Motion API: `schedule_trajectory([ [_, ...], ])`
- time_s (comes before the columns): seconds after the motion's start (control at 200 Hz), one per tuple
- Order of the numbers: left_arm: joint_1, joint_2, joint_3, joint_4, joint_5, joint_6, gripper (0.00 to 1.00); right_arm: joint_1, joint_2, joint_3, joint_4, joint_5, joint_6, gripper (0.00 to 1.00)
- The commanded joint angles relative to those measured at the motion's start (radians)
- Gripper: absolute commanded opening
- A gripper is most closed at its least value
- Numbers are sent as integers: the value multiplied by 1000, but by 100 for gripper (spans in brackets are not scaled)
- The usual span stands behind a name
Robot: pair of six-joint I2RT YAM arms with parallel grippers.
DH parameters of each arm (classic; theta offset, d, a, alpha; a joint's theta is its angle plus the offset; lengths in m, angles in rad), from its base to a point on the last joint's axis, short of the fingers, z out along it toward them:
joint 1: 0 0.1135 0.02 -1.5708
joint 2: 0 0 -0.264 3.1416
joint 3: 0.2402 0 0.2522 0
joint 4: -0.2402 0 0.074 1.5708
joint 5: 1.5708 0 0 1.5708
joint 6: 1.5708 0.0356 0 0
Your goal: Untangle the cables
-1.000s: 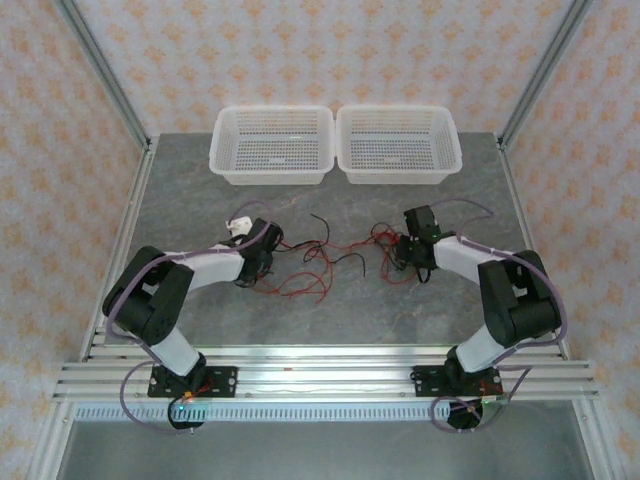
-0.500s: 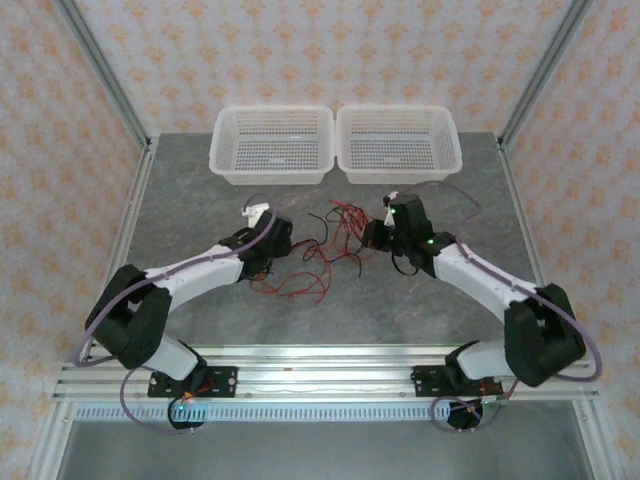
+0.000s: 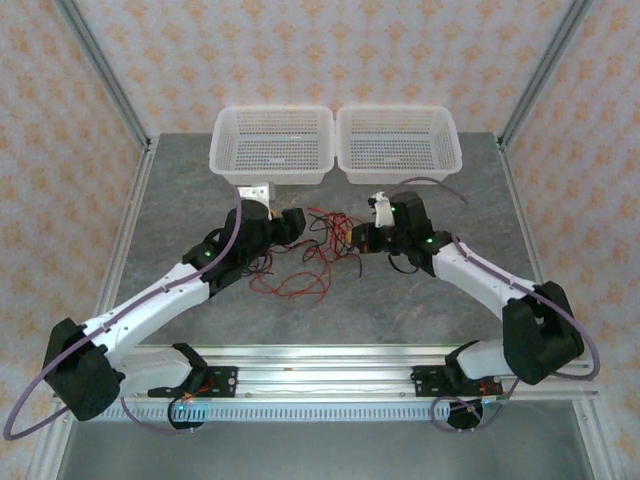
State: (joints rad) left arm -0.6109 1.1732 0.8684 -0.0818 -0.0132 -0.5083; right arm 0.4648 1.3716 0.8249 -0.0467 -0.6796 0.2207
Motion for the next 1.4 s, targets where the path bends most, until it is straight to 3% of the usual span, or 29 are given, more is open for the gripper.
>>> schedule_trajectory([
  [0.0,-5,39,-23,33,99,91,70,5,19,30,47,-114,-85,0],
  [0.27,-48,117,-4,85,91,276,71,5,93,108,-47,-250,-252,0],
  [0.415,-139,124,-22,133,-88,463,71,6,128,163,-135,-285,-362,0],
  [0.606,-143,196,-5,128,-212,554,70,6,155,213,-219,-296,-467,0],
  [0.696,-137,261,6,118,-245,552,62,5,148,215,-220,-294,-482,0],
  [0.941,-77,377,-3,162,-260,501,25,6,79,167,-199,-238,-465,0],
  [1.211,48,487,-28,198,-346,364,22,6,-36,65,-120,-68,-313,0],
  [1.396,81,527,-47,186,-424,273,19,6,-101,13,-111,141,-152,0],
])
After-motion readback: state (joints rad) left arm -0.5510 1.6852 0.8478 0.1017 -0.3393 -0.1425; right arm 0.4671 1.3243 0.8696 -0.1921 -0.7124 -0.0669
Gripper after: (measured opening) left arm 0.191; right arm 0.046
